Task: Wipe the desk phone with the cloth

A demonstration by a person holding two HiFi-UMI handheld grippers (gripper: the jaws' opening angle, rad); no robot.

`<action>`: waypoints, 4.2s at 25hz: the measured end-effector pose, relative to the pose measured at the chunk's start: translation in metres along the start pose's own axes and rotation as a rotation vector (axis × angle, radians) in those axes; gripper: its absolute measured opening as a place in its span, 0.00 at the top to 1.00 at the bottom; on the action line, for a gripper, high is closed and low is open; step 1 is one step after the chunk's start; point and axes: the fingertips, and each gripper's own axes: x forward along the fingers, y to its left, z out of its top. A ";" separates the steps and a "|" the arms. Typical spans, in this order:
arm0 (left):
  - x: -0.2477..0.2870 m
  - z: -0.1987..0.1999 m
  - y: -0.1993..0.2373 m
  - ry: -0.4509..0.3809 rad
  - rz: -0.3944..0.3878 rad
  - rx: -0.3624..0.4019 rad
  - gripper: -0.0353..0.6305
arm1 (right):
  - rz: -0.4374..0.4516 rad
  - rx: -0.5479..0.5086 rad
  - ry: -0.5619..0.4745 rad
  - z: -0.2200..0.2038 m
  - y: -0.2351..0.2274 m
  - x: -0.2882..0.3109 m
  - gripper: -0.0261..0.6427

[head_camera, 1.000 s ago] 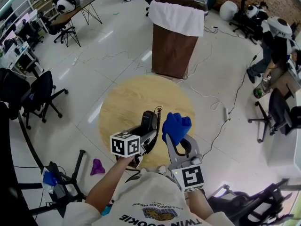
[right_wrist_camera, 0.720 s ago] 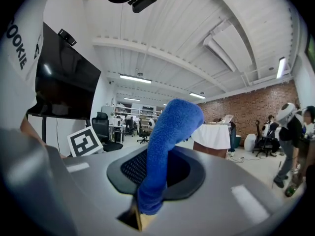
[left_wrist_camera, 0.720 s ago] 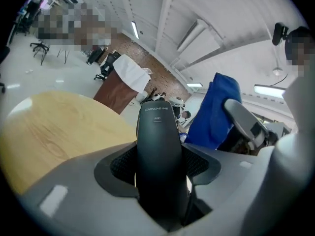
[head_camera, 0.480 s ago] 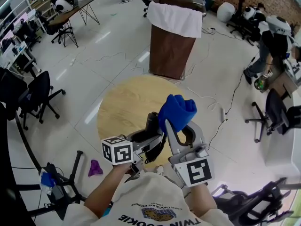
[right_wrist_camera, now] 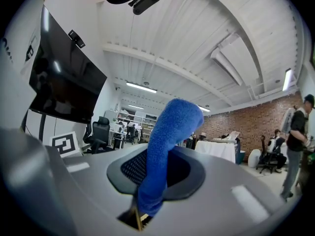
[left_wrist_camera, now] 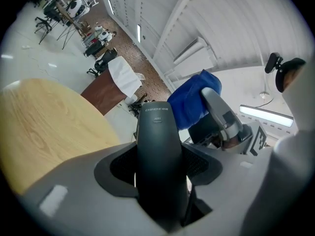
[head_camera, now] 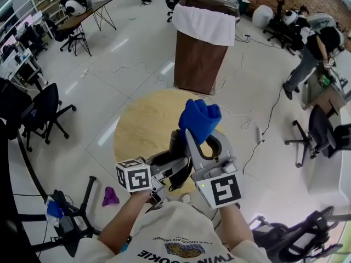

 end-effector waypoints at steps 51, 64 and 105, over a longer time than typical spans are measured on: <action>-0.029 0.098 -0.013 -0.263 -0.126 -0.067 0.56 | 0.000 0.339 0.084 -0.068 0.045 -0.073 0.87; -0.019 0.066 -0.035 -0.178 -0.204 -0.013 0.56 | -0.069 0.361 0.035 -0.060 0.005 -0.054 0.87; -0.029 0.102 -0.036 -0.247 -0.302 -0.063 0.56 | -0.006 0.466 0.127 -0.102 0.041 -0.052 0.87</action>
